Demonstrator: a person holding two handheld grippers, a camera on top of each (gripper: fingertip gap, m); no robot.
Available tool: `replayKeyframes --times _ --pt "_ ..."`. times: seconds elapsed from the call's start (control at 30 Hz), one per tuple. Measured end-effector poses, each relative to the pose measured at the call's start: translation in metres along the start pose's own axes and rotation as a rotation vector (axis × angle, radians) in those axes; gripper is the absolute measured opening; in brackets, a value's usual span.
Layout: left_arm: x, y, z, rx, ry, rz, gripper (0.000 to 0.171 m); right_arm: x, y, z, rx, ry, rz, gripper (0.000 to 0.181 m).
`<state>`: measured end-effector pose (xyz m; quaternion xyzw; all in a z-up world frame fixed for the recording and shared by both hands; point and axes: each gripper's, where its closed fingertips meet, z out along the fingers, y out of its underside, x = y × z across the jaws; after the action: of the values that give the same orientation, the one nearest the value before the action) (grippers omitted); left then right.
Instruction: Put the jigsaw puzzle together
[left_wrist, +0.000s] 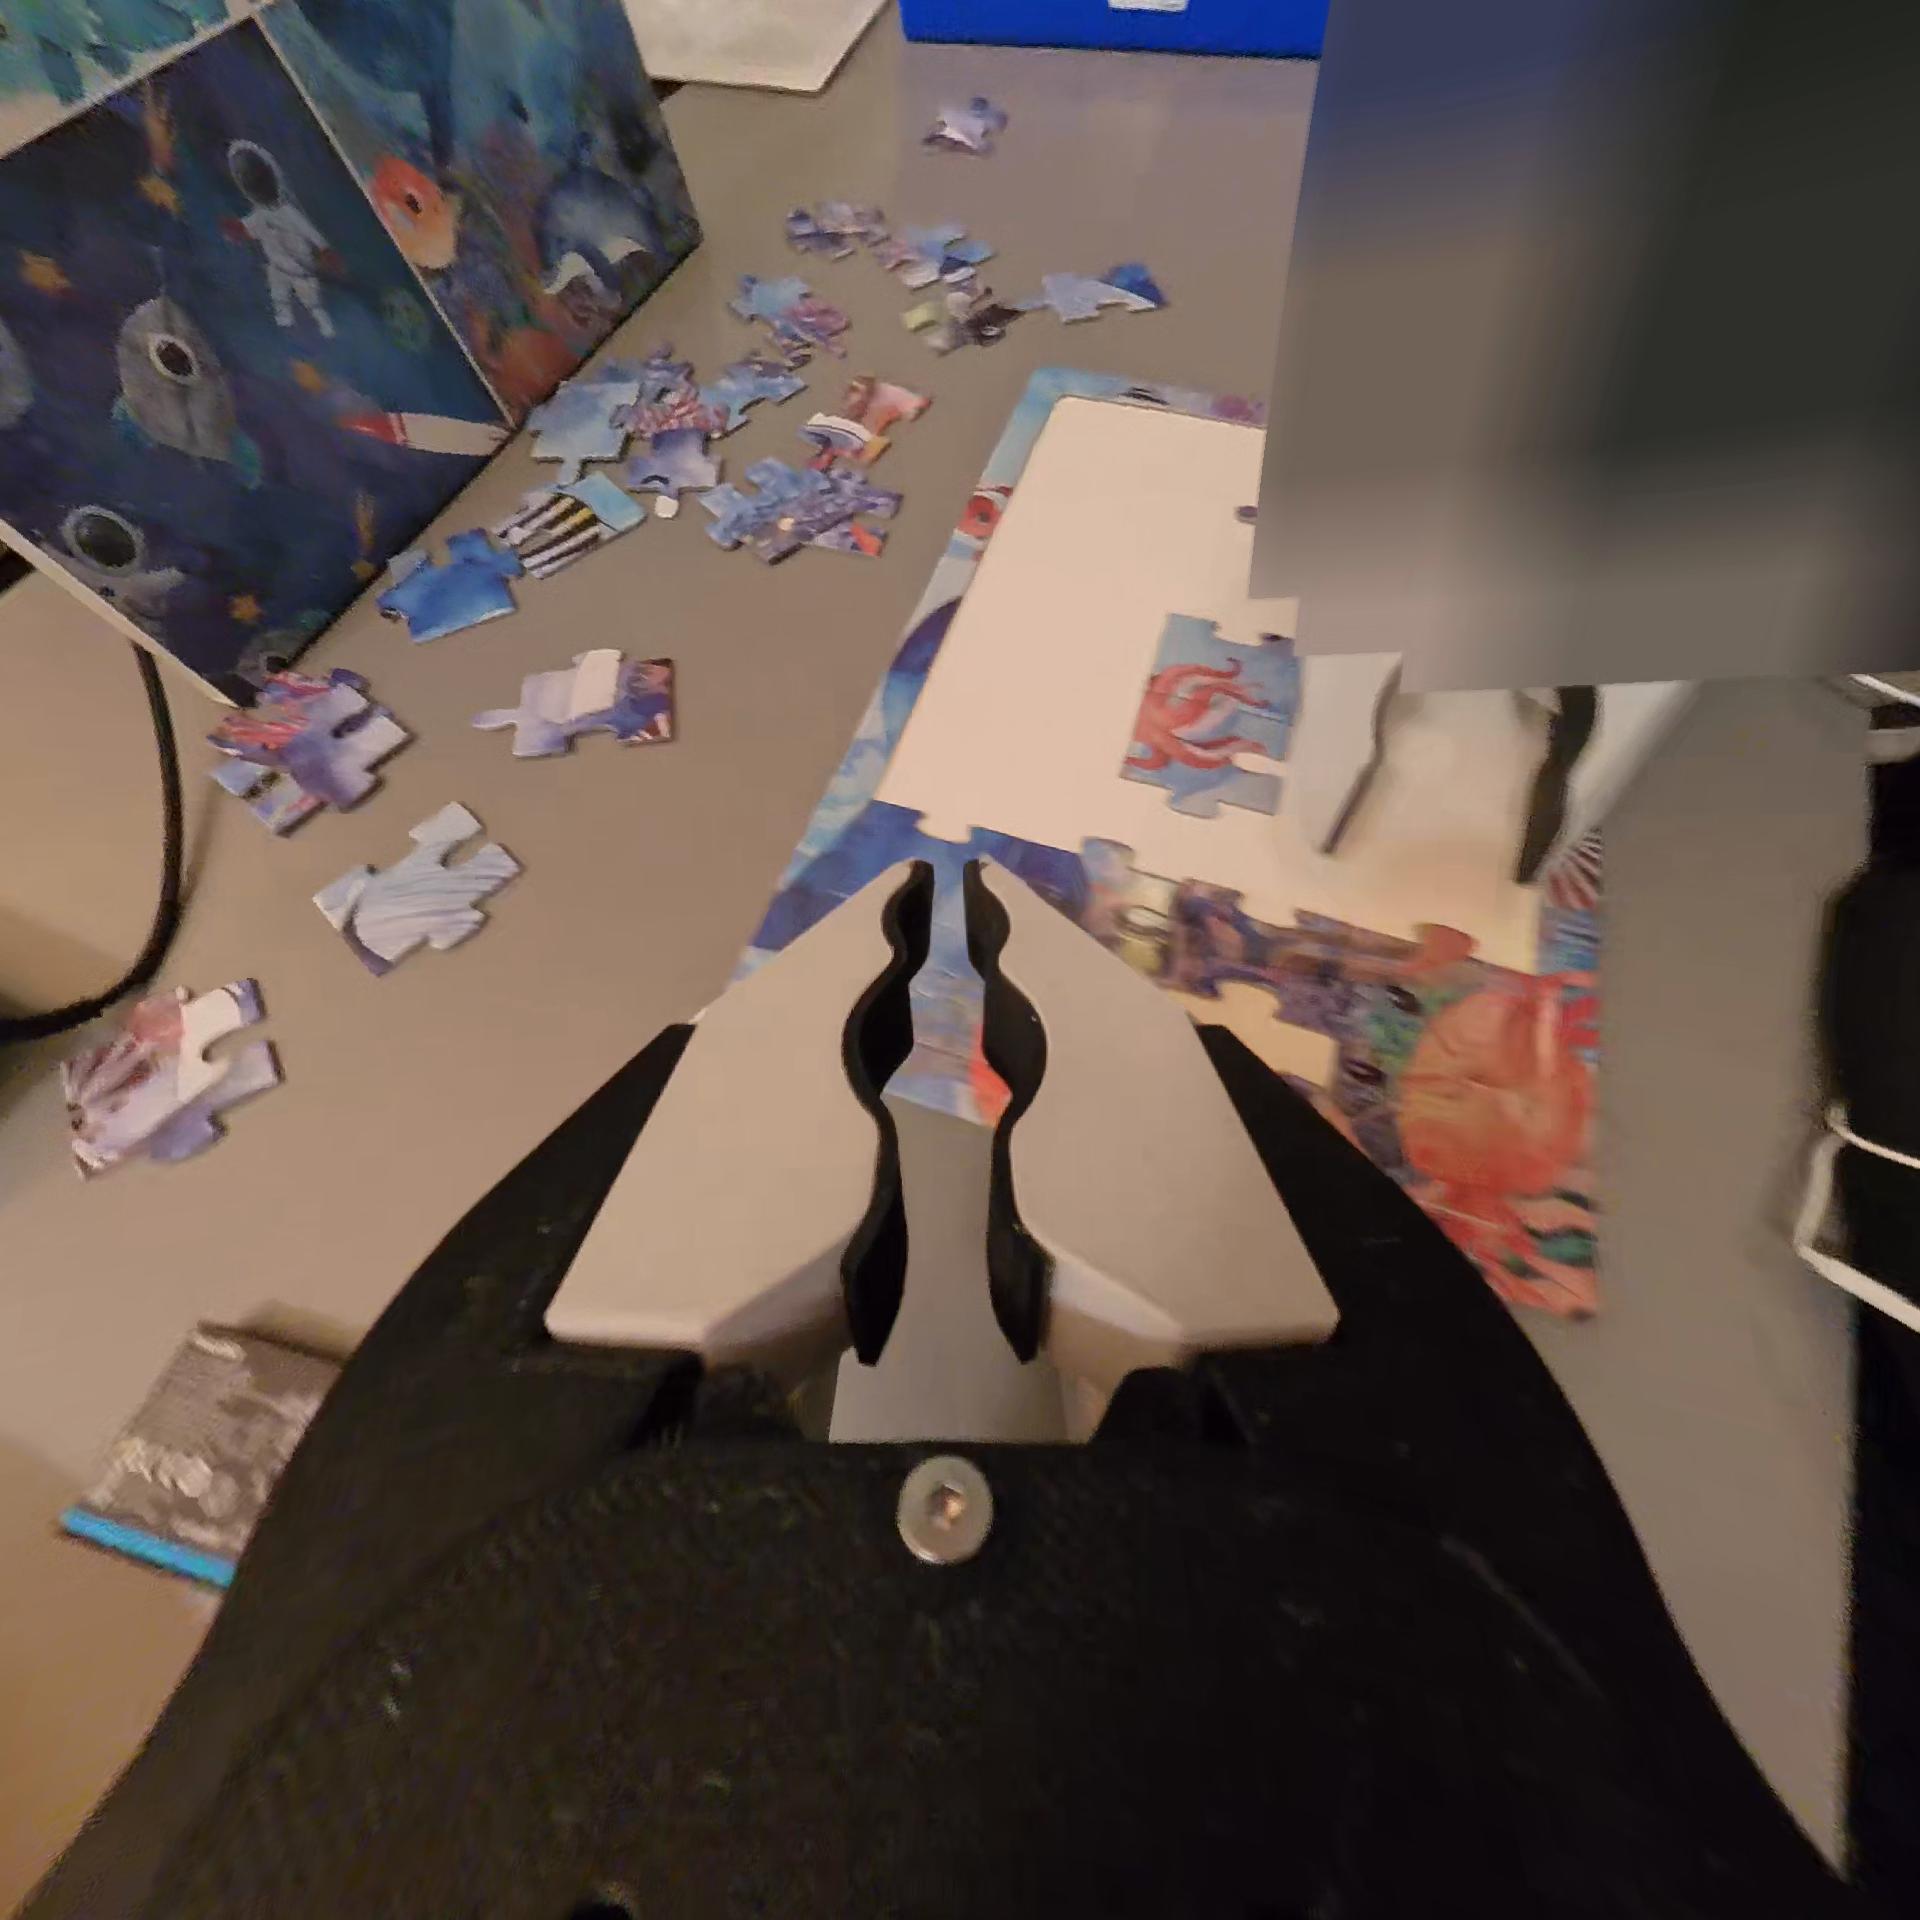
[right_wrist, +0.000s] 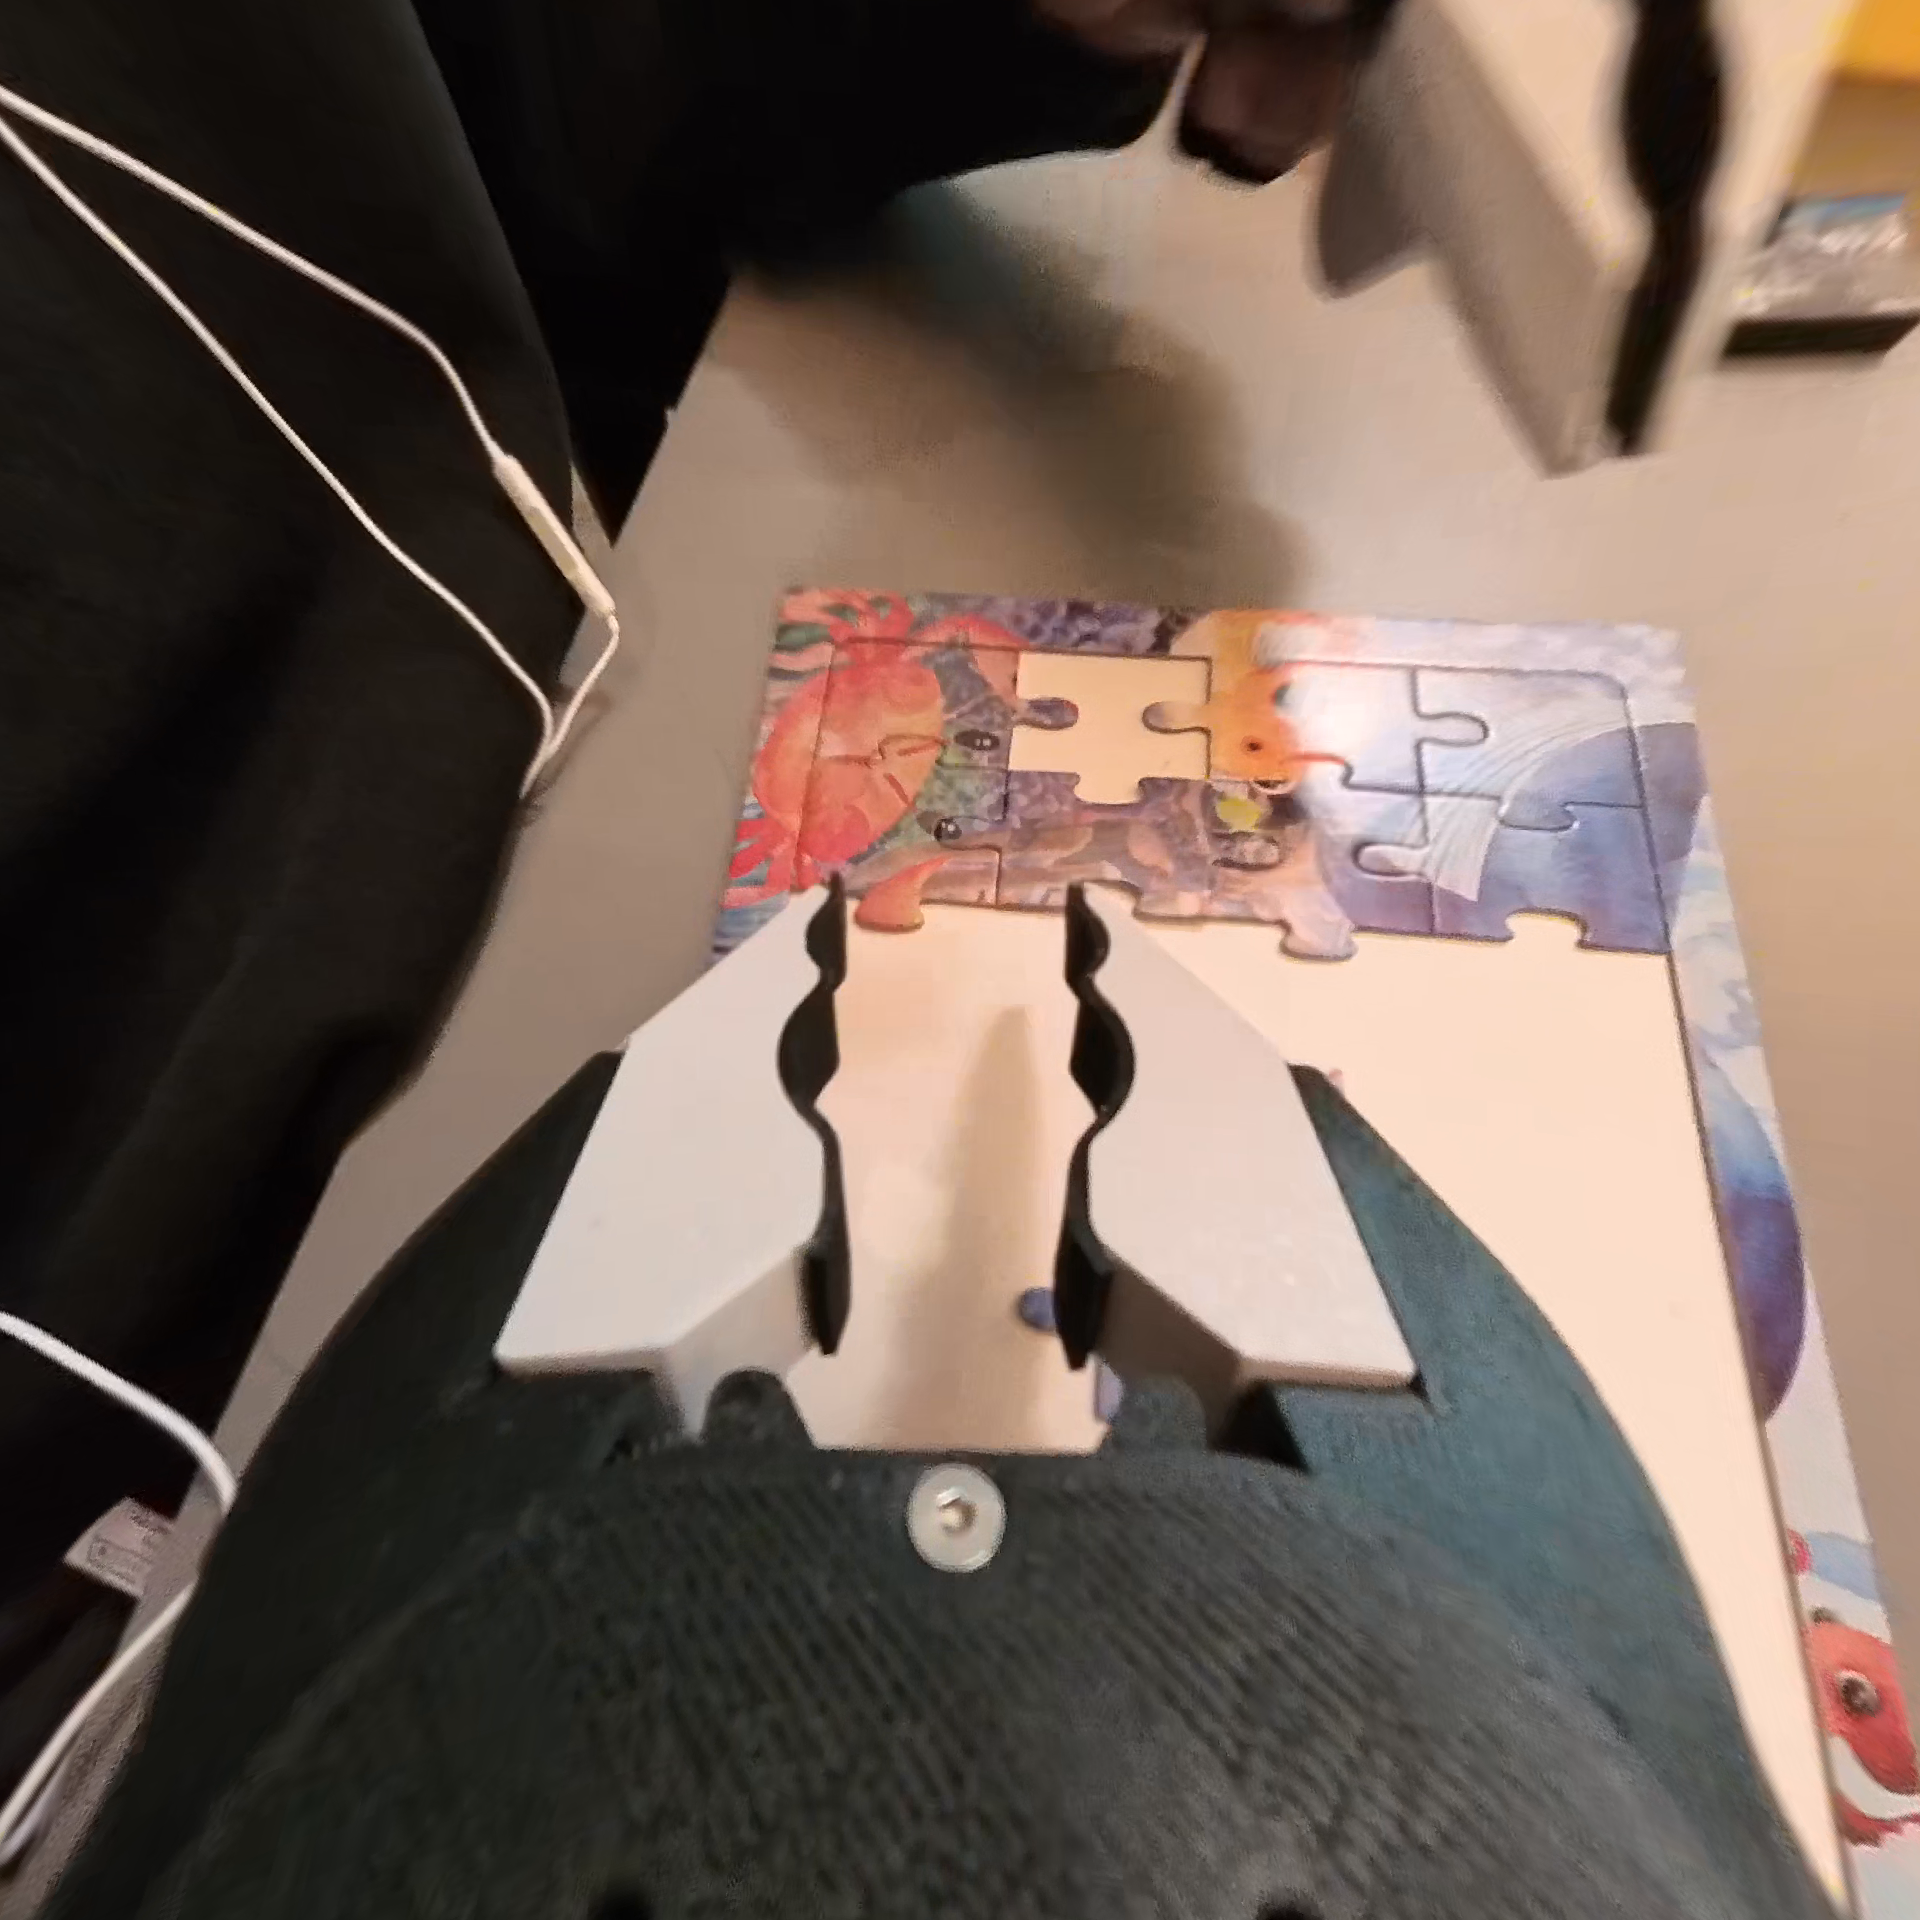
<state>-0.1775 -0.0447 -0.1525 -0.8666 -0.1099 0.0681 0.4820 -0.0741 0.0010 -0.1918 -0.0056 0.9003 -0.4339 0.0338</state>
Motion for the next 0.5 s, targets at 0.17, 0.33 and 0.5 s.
replayKeyframes --times 0.17,0.33,0.5 --pt "0.065 0.051 -0.037 -0.134 0.050 -0.066 0.025 -0.004 -0.006 -0.008 0.048 0.066 -0.059 0.026" --pt "0.103 0.088 -0.049 -0.222 0.095 -0.104 0.037 -0.018 -0.002 0.008 -0.004 -0.011 -0.059 0.023" --pt "0.116 0.090 -0.031 -0.240 0.177 -0.081 0.048 -0.015 0.012 0.017 -0.085 -0.012 -0.031 0.025"
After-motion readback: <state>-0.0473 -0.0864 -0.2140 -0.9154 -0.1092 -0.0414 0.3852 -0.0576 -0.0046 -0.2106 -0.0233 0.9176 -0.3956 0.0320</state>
